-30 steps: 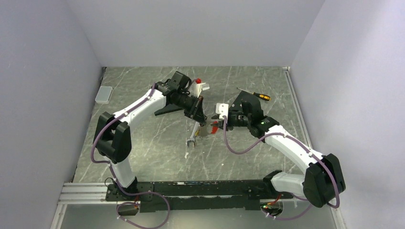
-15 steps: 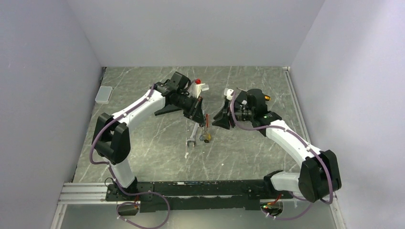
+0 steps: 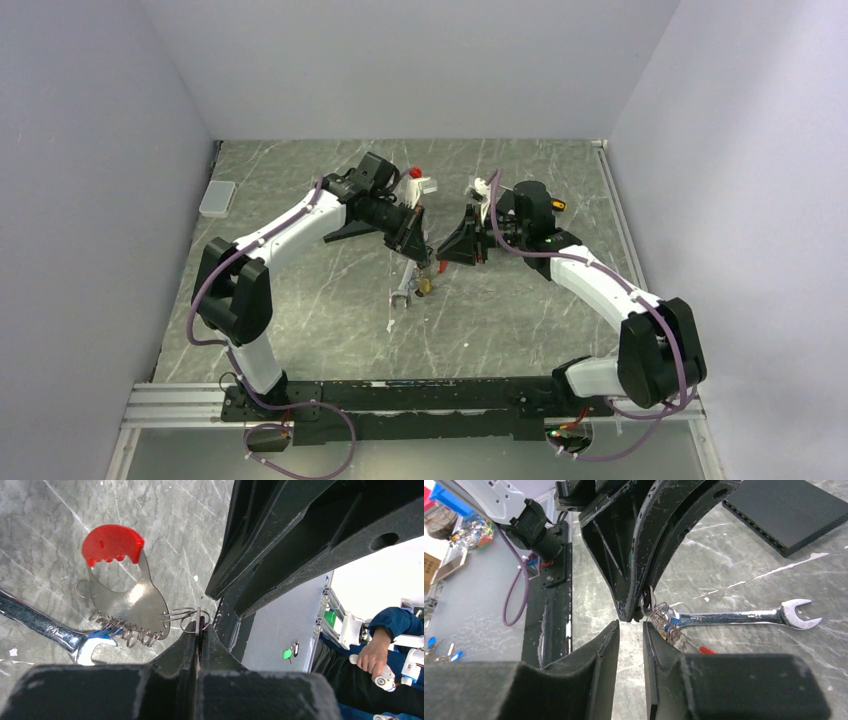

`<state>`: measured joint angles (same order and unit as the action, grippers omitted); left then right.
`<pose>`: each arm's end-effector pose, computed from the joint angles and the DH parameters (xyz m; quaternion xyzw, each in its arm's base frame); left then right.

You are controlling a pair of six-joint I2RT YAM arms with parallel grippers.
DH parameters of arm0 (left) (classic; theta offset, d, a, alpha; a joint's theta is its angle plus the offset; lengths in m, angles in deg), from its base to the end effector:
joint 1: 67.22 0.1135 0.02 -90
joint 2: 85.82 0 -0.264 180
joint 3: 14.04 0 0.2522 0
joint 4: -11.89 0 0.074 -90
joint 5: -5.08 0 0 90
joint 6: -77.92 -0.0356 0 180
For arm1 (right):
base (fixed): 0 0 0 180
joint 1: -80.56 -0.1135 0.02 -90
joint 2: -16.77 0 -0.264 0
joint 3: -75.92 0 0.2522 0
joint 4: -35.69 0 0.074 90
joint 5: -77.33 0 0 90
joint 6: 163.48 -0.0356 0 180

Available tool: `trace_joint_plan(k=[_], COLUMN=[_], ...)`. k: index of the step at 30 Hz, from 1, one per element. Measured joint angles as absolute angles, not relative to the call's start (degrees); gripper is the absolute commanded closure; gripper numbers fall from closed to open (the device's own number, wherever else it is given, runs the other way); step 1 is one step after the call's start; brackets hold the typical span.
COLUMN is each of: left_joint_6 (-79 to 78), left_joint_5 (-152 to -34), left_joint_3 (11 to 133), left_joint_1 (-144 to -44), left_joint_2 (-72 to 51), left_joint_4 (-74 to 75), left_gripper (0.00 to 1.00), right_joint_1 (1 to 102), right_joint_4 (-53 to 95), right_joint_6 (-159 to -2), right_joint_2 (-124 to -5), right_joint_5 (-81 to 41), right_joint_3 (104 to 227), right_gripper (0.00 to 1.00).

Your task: Remove the keys from the keyring

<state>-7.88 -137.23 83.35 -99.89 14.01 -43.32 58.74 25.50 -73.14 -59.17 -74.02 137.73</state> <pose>0.2948 -0.2225 0.2820 0.3310 0.8054 -0.4807 0.1033 0.2515 0.1343 0.2705 -0.4104 0.6560 0.5080 0.3784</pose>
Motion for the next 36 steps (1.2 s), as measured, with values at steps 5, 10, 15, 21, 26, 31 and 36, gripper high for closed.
trace_joint_plan(k=[5,10,15,21,26,31,36], left_joint_6=[-8.1,-8.2,-8.2,-8.2,-8.2,-8.2,-8.2], left_joint_5=[-137.6,-137.7,-137.7,-137.7,-137.7,-138.0,-138.0], left_joint_3=[83.4,83.4,83.4,83.4,83.4,83.4,83.4], left_joint_1=[-100.2,-100.4,-100.4,-100.5,-100.5,-100.5,-100.5], left_joint_2=[14.0,14.0,14.0,14.0,14.0,14.0,14.0], left_joint_4=[-43.3,-43.3,-43.3,-43.3,-43.3,-43.3,-43.7], left_gripper=[1.0,1.0,1.0,1.0,1.0,1.0,1.0], right_joint_1=[58.7,58.7,58.7,58.6,58.4,58.0,57.8], right_joint_4=[27.5,28.7,29.2,29.4,30.0,31.4,31.5], right_joint_6=[-75.5,-76.6,-76.7,-76.7,-77.0,-77.6,-77.6], right_joint_2=[-60.4,-60.8,-62.2,-63.7,-64.0,-64.2,-65.0], right_joint_5=[-74.8,-75.0,-75.1,-76.1,-76.6,-77.5,-77.6], right_joint_3=[137.7,137.7,137.7,137.7,137.7,137.7,137.7], right_gripper=[0.73,0.73,0.73,0.73,0.73,0.78,0.8])
